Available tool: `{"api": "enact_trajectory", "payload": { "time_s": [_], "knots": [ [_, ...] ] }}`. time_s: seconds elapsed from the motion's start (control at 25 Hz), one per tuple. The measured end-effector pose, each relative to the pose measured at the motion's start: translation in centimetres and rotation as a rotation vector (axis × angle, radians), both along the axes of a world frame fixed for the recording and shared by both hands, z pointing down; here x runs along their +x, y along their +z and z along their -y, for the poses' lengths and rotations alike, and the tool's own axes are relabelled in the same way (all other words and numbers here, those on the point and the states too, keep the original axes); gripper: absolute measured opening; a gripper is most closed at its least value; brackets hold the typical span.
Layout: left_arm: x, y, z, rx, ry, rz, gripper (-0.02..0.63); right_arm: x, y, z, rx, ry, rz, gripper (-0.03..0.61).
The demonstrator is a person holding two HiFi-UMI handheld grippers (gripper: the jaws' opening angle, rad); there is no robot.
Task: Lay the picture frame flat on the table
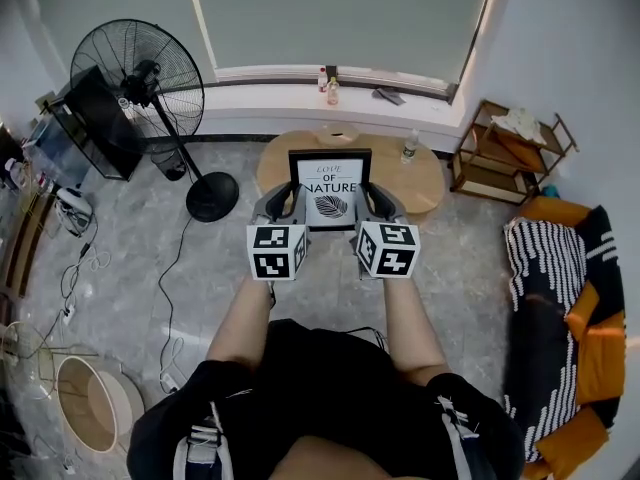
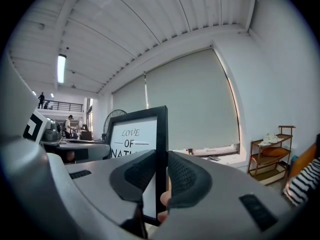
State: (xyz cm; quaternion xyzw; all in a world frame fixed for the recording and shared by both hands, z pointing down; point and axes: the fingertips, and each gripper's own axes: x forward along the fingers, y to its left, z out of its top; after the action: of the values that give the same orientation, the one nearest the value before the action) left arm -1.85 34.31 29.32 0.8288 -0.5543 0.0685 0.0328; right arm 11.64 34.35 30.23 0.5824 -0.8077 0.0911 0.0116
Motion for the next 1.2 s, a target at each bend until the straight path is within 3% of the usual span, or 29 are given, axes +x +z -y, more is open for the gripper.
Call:
{"api": "enact_trajectory", "payload": {
  "time_s": [0.36,0.56,0.8,1.2],
  "knots": [
    [-0.2,2.3,4.2,-0.014,0.012,-0.013,0.087,-0.1,2.1,4.1,-0.009,0.009,-0.001,0.086],
    [-1.8,4.1,9.9,-0.024,0.018,-0.034,0.087,-1.7,3.7,9.7,-0.008,0.023,-0.028,0.086],
    [-3.9,5.0,21.6,-0.059,0.053,-0.041,0.087,-3.9,4.4,20.8,-0.044,0.048,-0.041,0.086],
    [-6.1,3.5,47.1,-0.089,0.157,-0.03,0.087,-6.3,3.1,45.0,-0.079,0.137,-0.043,0.086]
  ]
}}
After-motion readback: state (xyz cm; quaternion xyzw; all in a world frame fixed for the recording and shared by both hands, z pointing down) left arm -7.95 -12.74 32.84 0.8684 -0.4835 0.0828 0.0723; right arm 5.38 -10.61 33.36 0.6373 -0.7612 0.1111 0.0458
